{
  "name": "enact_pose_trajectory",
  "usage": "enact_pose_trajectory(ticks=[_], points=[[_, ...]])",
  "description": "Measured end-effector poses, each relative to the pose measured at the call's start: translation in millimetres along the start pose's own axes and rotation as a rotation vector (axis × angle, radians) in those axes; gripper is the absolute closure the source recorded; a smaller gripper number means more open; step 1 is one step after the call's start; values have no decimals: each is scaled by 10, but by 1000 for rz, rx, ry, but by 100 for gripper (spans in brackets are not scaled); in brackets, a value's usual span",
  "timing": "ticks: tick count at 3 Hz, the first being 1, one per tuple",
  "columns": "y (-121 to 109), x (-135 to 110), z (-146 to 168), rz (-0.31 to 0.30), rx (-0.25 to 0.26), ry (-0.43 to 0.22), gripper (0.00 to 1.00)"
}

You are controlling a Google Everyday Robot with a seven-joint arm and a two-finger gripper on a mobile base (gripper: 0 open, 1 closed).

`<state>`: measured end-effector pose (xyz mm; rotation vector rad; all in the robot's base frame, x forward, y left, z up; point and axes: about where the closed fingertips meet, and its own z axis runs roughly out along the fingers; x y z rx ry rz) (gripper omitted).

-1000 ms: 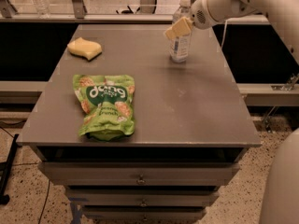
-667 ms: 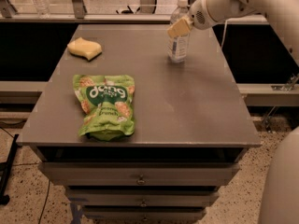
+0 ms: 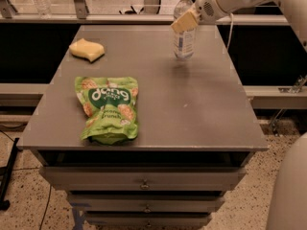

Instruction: Move blue plastic bottle near green rice chip bag

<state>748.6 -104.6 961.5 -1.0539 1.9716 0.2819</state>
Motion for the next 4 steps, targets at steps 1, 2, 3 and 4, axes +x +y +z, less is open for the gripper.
enact_pose_trajectory(ticks=[1, 2, 3, 4], points=[[197, -180, -164, -66, -47, -8, 100], [218, -176, -164, -71, -54, -4, 100], [345, -82, -226, -71, -84, 9, 100], [691, -23, -414, -77, -120, -8, 100]])
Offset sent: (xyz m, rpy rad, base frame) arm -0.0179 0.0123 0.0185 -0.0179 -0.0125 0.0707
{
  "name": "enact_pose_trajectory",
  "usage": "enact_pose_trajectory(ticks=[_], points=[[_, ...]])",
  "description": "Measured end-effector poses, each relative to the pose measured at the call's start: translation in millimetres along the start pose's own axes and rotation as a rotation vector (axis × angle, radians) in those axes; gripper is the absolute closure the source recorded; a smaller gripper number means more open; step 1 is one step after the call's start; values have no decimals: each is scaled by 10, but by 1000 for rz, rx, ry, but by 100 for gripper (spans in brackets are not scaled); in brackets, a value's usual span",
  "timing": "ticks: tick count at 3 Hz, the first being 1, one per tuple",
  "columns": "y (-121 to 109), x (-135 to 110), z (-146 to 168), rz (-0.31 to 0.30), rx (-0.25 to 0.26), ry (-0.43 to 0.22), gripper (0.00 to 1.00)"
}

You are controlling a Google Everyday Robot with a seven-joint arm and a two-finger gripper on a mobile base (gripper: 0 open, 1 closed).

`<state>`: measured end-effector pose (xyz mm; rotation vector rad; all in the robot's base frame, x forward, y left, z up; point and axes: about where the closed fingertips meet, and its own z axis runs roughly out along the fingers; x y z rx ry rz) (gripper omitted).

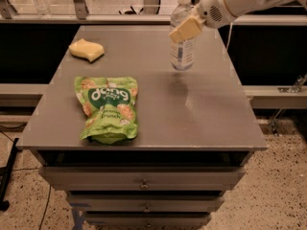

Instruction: Move blue plastic bottle near green rice chip bag

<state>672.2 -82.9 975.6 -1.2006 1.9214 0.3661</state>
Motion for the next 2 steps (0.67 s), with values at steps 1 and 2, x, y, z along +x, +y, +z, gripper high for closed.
enact_pose_trajectory(ticks=[1, 2], points=[[564, 36, 52, -25, -64, -6, 100], [1022, 140, 270, -42, -131, 5, 100]])
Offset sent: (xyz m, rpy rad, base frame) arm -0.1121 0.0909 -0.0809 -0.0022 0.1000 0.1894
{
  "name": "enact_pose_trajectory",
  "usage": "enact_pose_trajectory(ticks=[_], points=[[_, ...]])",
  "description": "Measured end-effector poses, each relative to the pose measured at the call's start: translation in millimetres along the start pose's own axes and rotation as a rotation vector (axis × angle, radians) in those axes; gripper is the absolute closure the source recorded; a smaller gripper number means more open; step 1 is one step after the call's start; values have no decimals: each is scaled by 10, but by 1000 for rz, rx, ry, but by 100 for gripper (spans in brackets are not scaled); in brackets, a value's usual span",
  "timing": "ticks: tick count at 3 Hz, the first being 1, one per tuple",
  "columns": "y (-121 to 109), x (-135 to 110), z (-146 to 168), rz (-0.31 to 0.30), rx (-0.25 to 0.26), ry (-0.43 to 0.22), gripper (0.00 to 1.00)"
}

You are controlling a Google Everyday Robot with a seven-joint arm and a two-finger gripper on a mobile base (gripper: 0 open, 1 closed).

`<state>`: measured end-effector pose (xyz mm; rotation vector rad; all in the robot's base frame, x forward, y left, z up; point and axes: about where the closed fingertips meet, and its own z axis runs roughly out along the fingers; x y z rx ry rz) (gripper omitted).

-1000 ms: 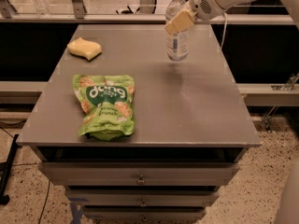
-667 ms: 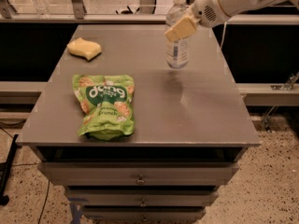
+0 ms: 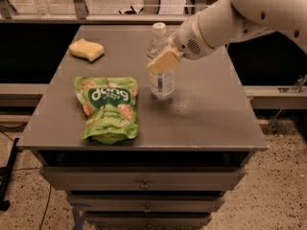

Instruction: Move blue plastic bottle near green rice chip bag

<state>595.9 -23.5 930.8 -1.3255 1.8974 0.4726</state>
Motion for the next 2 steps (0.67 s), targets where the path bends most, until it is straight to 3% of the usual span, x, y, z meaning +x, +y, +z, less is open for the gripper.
enact_pose_trajectory(ticks=[1, 2], points=[[204, 3, 140, -22, -31, 9, 100], [198, -40, 104, -22, -30, 9, 100]])
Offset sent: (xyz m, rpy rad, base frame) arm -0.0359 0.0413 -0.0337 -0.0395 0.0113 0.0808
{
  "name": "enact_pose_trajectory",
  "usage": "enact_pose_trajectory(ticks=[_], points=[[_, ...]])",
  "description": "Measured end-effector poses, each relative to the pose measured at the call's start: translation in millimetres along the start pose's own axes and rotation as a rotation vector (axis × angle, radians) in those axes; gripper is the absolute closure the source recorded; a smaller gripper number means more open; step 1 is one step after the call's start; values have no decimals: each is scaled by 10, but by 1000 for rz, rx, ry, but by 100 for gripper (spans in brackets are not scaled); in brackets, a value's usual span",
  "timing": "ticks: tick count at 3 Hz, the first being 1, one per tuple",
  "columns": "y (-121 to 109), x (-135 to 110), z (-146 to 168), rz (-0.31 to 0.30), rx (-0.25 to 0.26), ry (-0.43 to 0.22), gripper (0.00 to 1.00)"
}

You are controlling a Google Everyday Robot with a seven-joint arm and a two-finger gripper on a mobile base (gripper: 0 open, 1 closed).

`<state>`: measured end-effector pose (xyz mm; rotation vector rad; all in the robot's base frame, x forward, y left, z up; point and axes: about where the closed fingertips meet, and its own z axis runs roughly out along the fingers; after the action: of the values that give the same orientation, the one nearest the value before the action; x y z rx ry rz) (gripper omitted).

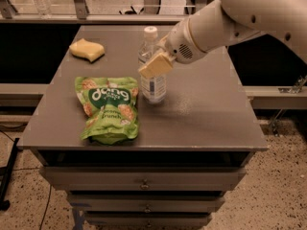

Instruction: Move blue plastic bottle near green rice chip bag

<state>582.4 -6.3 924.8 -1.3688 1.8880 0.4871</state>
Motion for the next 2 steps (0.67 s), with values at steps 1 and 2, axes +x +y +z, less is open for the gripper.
enact_pose_trajectory(ticks=[1, 2], points=[[0, 0, 0, 0, 0, 0, 82], [60, 12, 41, -6, -6, 8, 59]])
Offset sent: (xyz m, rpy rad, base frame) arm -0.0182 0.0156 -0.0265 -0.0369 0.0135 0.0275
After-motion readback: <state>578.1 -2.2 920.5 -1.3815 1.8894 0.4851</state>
